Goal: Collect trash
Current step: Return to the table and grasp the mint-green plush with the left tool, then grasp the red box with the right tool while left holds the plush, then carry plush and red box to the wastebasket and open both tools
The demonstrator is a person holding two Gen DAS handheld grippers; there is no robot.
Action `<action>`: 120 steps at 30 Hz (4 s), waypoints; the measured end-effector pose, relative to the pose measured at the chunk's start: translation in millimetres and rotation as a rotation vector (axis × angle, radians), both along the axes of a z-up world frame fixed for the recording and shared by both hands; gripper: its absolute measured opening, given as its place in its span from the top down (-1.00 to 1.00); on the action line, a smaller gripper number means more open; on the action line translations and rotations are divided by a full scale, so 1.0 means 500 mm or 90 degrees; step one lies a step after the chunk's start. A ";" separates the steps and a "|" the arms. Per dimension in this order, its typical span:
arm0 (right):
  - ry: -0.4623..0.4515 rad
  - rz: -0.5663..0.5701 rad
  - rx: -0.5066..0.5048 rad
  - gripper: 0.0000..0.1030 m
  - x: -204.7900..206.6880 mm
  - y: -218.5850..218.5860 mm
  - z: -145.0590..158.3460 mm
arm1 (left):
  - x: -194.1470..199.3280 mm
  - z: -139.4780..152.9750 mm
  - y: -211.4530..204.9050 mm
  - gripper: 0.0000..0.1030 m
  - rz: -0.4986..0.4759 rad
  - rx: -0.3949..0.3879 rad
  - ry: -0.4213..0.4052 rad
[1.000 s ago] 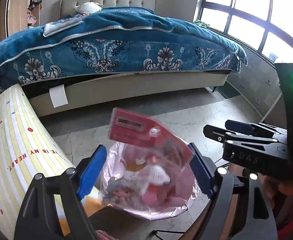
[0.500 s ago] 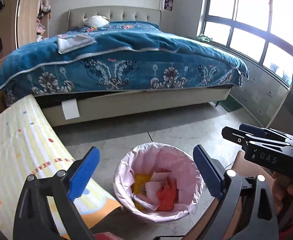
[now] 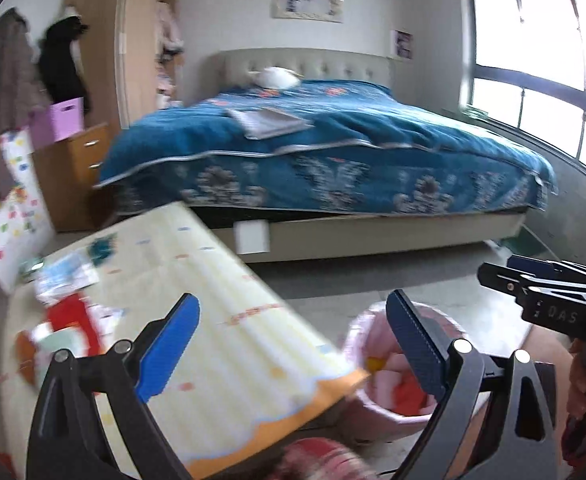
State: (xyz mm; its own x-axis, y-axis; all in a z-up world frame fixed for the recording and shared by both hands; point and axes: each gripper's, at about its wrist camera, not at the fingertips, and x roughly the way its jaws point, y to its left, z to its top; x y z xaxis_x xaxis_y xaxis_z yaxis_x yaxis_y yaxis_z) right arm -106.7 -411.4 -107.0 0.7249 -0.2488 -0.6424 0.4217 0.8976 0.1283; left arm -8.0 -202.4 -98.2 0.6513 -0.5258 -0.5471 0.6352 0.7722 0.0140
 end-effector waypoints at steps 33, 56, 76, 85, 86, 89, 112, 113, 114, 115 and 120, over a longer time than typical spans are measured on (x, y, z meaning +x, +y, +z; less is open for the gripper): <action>0.064 0.287 -0.025 -0.11 0.361 0.419 -0.070 | 0.241 -0.160 0.381 -0.78 0.284 0.057 0.139; 0.050 0.307 -0.019 -0.13 0.353 0.405 -0.064 | 0.215 -0.085 0.425 -0.11 0.279 -0.006 0.120; 0.109 0.430 0.000 -0.65 0.478 0.575 -0.132 | 0.210 -0.097 0.548 -0.12 0.365 -0.003 0.122; 0.144 0.444 -0.005 -0.65 0.523 0.608 -0.171 | 0.226 -0.108 0.556 -0.12 0.369 -0.005 0.130; 0.142 0.444 -0.008 -0.65 0.523 0.609 -0.173 | 0.225 -0.108 0.556 -0.12 0.369 -0.005 0.131; 0.140 0.443 -0.014 -0.59 0.523 0.606 -0.170 | 0.224 -0.105 0.558 -0.12 0.371 -0.006 0.130; -0.002 0.305 -0.040 -0.41 0.264 0.403 0.014 | 0.082 -0.002 0.321 -0.12 0.191 0.010 0.033; -0.004 0.299 -0.039 -0.41 0.259 0.393 0.012 | 0.076 0.001 0.302 -0.12 0.176 0.009 0.031; -0.008 0.282 -0.035 -0.41 0.240 0.371 0.015 | 0.073 0.003 0.286 -0.12 0.165 0.009 0.029; -0.011 0.266 -0.032 -0.41 0.222 0.350 0.018 | 0.067 0.004 0.271 -0.12 0.153 0.009 0.026; -0.015 0.216 -0.038 -0.41 0.174 0.291 0.025 | 0.037 0.011 0.164 -0.12 0.077 0.006 0.015</action>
